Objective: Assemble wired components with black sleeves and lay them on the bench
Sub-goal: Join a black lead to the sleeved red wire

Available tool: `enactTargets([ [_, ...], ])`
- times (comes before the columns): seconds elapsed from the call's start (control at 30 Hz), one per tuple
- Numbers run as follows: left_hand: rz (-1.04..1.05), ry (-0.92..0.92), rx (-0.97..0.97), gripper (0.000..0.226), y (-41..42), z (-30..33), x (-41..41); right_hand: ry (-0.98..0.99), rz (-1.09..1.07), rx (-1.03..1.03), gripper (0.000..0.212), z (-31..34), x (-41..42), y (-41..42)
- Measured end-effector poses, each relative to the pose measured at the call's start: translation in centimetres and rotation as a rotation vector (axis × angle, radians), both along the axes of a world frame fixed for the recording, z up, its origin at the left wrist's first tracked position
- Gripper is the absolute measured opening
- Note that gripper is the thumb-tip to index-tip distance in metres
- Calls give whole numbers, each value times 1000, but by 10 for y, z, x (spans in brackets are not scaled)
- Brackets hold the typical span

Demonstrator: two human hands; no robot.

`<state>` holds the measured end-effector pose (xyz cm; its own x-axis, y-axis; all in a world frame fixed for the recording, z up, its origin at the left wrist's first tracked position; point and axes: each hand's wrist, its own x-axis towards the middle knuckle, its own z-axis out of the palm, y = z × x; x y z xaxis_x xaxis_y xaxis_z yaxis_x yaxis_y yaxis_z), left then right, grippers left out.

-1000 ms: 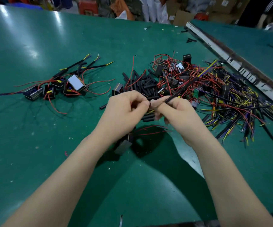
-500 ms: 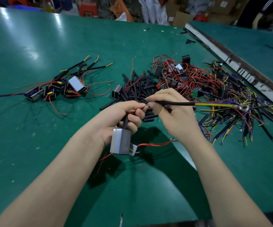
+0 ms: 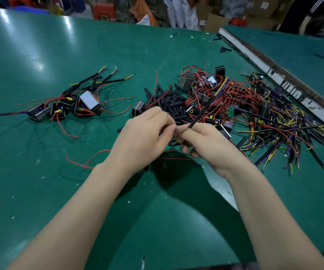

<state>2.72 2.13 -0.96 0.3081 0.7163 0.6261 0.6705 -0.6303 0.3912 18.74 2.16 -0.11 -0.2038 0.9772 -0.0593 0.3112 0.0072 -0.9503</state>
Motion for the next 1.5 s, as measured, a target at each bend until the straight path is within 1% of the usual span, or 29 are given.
enactTargets([
  [0.07,-4,-52,33,9,0,-1,2,144,17,-145,28,4,5,0],
  [0.1,-10,-80,40,9,0,-1,2,207,17,-193,31,6,7,0],
  [0.17,-62,-80,67,8,1,1,1,288,9,-260,34,8,9,0],
  [0.23,-157,-77,58,10,1,4,-1,278,5,-244,29,8,10,0],
  [0.27,-191,-129,16,11,1,6,-1,258,3,-196,25,8,10,0],
  [0.3,-207,-233,-69,11,0,8,1,239,9,-127,22,8,10,-1],
  [0.4,-196,-700,-506,21,-4,13,7,211,73,124,21,11,6,-7],
  [0.43,-185,-786,-619,21,-4,13,9,187,75,188,21,11,5,-8],
  [0.5,-181,-789,-733,17,-4,13,10,37,30,314,20,11,5,-6],
  [0.57,-195,-737,-785,18,-4,13,8,-170,-25,432,19,7,7,-4],
  [0.6,-193,-710,-813,19,-4,13,7,-239,-39,485,17,6,7,-3],
  [0.7,-179,-644,-886,24,-4,13,4,-316,-65,586,7,4,7,-3],
  [0.8,-219,-651,-970,25,-4,15,-1,-351,-71,666,6,3,6,-3],
  [0.87,-247,-611,-1018,24,-5,16,-3,-396,-48,718,8,4,6,-3],
  [0.93,-225,-544,-968,24,-6,16,-2,-430,-37,739,10,3,6,-4],
  [1.0,-164,-521,-867,23,-4,15,-1,-480,-42,730,13,2,6,-4],
  [1.03,-115,-504,-812,23,-4,15,0,-508,-44,724,13,2,6,-4],
  [1.1,24,-406,-689,26,-4,12,4,-549,-50,730,14,0,4,-4],
  [1.17,124,-339,-635,31,-6,11,10,-574,-72,757,14,-1,2,-4],
  [1.2,127,-367,-671,32,-6,10,12,-583,-90,778,15,-1,1,-4],
  [1.23,103,-437,-756,32,-6,10,13,-591,-108,800,17,-1,1,-4],
  [1.3,41,-585,-1001,34,-3,13,9,-613,-119,836,18,0,1,-5],
  [1.4,-59,-724,-1320,36,1,15,-1,-637,-84,872,16,-2,-1,-5],
  [1.47,-141,-886,-1442,30,3,15,-5,-619,-90,898,12,-1,-1,-5],
  [1.5,-162,-962,-1467,29,4,16,-6,-619,-98,915,10,-1,0,-6],
])
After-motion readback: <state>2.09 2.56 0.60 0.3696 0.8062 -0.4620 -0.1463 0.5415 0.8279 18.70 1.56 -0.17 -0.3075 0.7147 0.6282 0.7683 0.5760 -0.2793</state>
